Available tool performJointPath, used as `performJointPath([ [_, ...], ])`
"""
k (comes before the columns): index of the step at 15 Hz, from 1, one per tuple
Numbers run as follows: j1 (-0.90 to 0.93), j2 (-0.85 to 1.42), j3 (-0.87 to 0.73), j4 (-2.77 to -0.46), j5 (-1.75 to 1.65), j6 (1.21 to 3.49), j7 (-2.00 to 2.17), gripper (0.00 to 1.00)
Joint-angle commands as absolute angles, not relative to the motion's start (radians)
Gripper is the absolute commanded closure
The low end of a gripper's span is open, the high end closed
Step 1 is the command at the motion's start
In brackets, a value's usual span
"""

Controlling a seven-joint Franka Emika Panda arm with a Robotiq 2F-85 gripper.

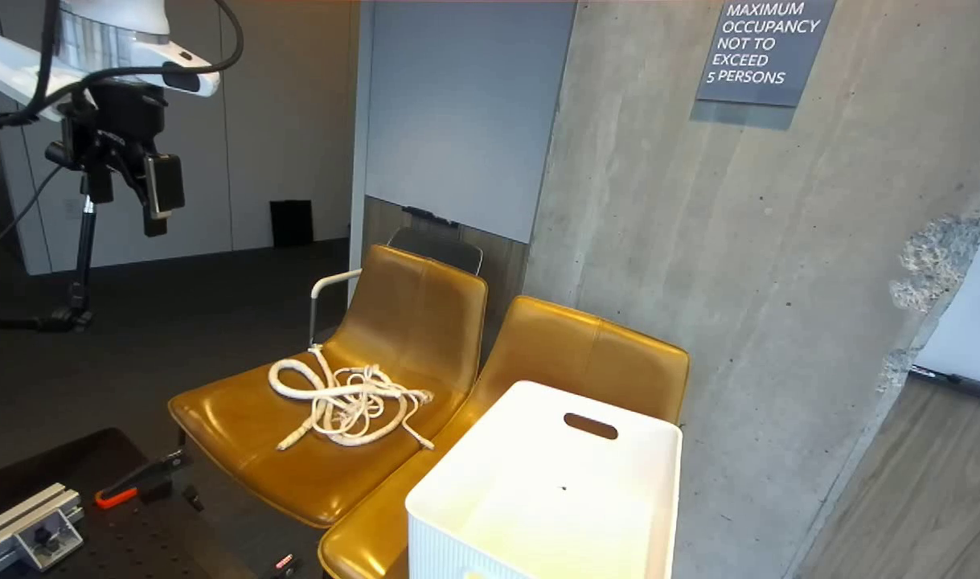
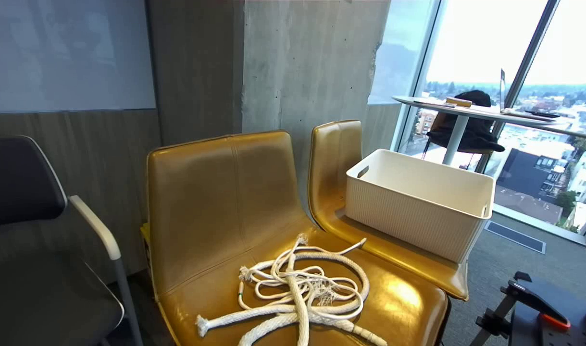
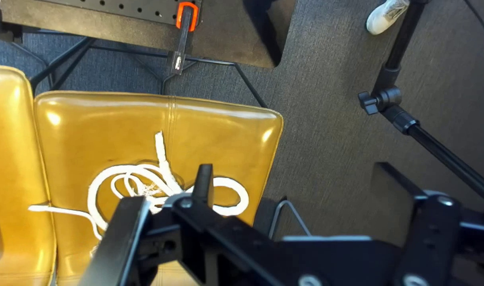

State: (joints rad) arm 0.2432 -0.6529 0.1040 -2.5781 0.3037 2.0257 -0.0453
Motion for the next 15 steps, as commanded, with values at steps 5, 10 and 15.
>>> performJointPath([
  [5, 0.245, -0.368, 0.129, -2.524, 0.204, 2.328, -0.218, 0.00],
  [10, 0.205, -0.054, 0.123, -2.341, 0.067, 2.457, -0.261, 0.00],
  [15, 0.153, 0.253, 0.115, -2.066, -0.053, 2.472, -0.269, 0.00],
])
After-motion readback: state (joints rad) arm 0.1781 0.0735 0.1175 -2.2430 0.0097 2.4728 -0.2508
